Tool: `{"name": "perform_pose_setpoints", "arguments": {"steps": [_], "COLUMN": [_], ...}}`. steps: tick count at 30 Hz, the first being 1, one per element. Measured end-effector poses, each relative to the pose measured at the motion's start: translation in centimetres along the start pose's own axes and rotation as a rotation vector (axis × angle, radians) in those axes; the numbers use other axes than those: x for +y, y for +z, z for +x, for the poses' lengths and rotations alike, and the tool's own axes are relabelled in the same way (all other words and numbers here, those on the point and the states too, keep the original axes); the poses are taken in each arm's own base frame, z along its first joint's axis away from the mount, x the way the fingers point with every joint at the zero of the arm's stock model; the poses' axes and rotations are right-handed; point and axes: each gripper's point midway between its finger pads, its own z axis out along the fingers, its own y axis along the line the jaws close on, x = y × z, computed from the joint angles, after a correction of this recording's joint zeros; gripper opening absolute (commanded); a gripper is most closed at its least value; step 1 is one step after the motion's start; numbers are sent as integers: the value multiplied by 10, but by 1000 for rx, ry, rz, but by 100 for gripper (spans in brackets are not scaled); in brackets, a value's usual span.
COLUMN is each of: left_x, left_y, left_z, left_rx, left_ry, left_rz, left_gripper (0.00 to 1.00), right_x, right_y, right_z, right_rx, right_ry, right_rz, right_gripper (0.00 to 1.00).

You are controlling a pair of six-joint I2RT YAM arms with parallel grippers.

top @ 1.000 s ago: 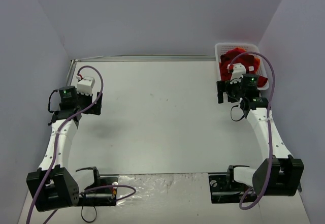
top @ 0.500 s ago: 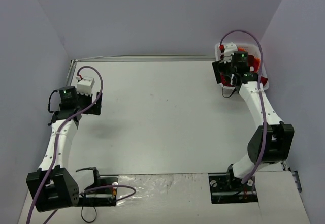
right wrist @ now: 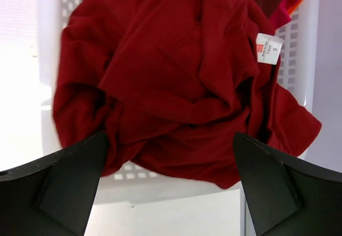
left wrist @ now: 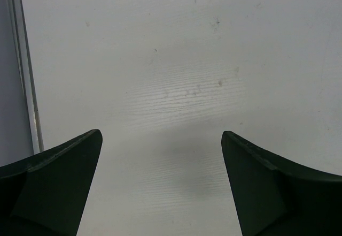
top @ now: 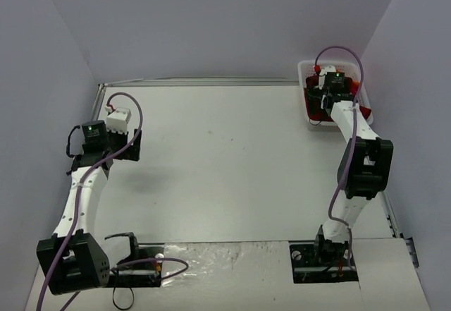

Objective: Fold and stack the t-shirts
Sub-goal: Grab crumpled tshirt from bin with the right arm

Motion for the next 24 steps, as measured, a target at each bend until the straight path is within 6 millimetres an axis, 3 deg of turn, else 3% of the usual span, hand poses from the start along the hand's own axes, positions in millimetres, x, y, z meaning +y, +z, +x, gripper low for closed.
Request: {"name": "perform_pose_setpoints", "arguments": {"steps": [6, 9, 15, 16, 18, 22, 24], "left_x": [0, -1, -4, -4, -4, -5, -5], "left_y": [0, 1, 4, 4, 4, 4, 4], "left_z": [0, 1, 4, 4, 4, 4, 4], "left_rx": [2, 6, 15, 16, 15, 15, 15], "left_ry": [0, -1, -4, -5, -4, -4, -4], "left_rz": [1, 4, 24, 24, 27, 31, 32], "left_gripper": [94, 94, 94, 94, 94, 94, 94], "right_x": [-18, -25, -40, -42, -45, -45, -45], "right_y": [19, 22, 23, 24, 26, 33, 35], "right_z": [-6, -13, -14, -12, -10, -2, 0], "right_rx": [0, -17, -26, -23, -19, 0, 7], "right_ry": [23, 33, 55, 60, 70, 76, 80], "right_rz": [65, 86, 110, 114, 118, 117, 116], "right_gripper": [96, 89, 53, 39, 26, 3, 0]}}
